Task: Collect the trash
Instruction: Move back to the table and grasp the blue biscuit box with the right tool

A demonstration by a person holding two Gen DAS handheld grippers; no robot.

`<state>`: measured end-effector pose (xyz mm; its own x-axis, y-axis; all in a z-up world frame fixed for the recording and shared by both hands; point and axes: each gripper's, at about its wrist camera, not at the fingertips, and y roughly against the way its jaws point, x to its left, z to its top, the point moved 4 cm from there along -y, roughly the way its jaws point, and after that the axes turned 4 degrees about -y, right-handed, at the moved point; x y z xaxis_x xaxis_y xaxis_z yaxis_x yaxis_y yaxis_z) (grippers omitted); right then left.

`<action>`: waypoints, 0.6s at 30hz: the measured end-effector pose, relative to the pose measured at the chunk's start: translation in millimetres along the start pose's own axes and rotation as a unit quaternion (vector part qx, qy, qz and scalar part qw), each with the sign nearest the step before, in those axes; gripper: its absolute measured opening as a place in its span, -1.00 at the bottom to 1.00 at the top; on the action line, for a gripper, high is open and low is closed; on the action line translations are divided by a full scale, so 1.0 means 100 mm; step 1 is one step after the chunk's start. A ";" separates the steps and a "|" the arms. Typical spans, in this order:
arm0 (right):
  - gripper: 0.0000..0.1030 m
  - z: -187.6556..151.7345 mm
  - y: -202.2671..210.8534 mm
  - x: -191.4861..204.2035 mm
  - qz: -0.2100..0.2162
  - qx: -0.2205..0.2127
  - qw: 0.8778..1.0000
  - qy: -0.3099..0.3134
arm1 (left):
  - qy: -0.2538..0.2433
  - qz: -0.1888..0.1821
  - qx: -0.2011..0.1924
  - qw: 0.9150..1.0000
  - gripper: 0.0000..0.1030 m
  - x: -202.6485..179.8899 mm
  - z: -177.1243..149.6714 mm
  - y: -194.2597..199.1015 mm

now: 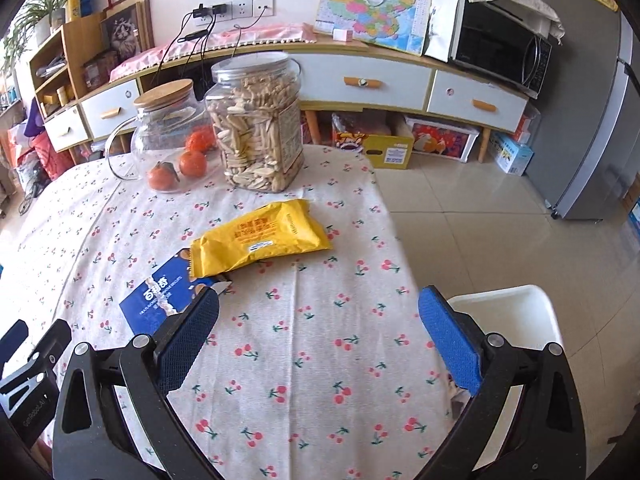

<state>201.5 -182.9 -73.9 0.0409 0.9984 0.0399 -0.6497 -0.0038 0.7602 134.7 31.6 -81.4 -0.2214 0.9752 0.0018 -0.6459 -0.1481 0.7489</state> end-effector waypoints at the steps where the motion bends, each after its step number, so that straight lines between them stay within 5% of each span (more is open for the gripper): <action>1: 0.86 -0.01 -0.08 0.06 0.013 0.017 1.000 -0.009 | 0.007 0.003 0.003 1.000 0.71 0.08 -0.02 -0.03; 8: 0.86 -0.11 -0.45 0.49 0.083 0.099 0.990 -0.062 | 0.046 0.002 0.020 0.999 0.71 0.43 -0.10 -0.16; 18: 0.88 -0.15 -0.83 1.00 0.044 0.117 0.990 -0.064 | 0.075 0.003 0.029 0.997 0.71 0.72 -0.14 -0.17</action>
<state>247.7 -82.3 -142.7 0.0977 0.9780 0.1844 -0.4622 -0.1195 0.8787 119.3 102.4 -103.9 -0.3344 0.9382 -0.0894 -0.6022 -0.1397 0.7860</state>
